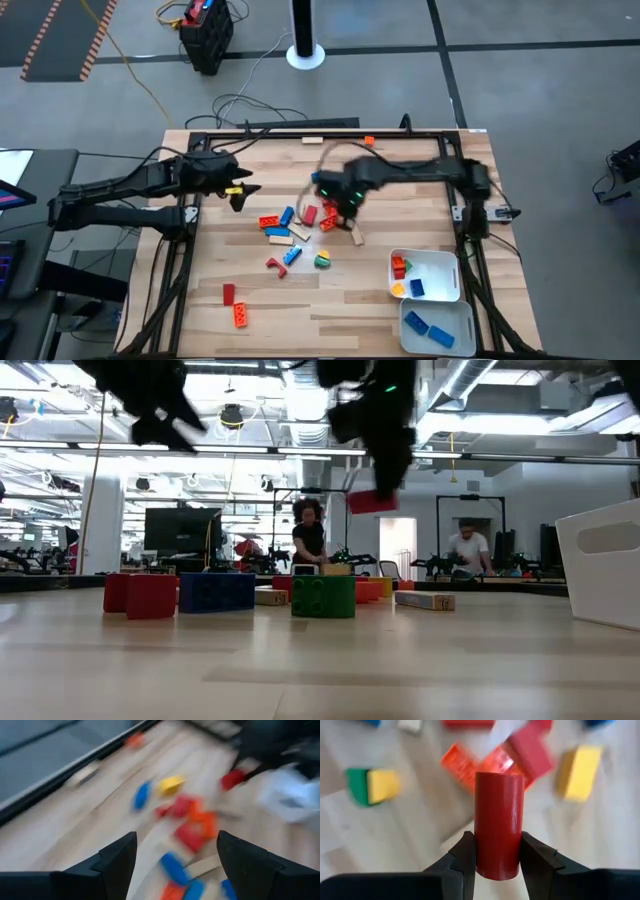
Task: Sort blocks by size
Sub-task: Put the big red block into the gray bin
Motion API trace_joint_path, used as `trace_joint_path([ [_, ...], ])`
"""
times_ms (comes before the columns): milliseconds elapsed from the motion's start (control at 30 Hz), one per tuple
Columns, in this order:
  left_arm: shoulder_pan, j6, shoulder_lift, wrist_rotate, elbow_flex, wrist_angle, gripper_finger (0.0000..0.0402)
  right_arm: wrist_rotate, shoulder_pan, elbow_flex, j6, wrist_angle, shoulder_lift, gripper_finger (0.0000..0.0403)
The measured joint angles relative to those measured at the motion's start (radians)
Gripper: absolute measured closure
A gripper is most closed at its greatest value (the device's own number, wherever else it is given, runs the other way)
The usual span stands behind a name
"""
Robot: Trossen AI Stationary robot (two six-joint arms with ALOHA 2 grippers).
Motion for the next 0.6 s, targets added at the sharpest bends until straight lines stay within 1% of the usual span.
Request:
trace_joint_path([
  [67,-0.01,0.06,0.0,0.066,0.0,0.106,0.0136,-0.001,0.046,-0.125,0.099,0.053,-0.098,0.0259],
  [100,-0.014,0.082,0.003,0.074,0.0,0.155,0.0136,-0.002,0.071,-0.185,0.15,0.078,-0.147,0.0259],
  [167,-0.019,0.119,0.021,0.064,0.0,0.246,0.0136,-0.005,0.122,-0.292,0.255,0.127,-0.241,0.0259],
  [300,-0.008,0.155,0.089,-0.025,0.0,0.371,0.0136,-0.023,0.24,-0.46,0.476,0.182,-0.396,0.0259],
  [367,0.0,0.157,0.139,-0.044,0.0,0.418,0.0136,-0.057,0.309,-0.518,0.57,0.2,-0.454,0.0259],
  [467,0.004,0.151,0.225,-0.047,0.0,0.508,0.0136,-0.101,0.431,-0.576,0.697,0.21,-0.517,0.0259],
  [600,0.003,0.078,0.321,-0.036,0.0,0.602,0.0136,-0.111,0.599,-0.61,0.895,0.214,-0.556,0.0259],
])
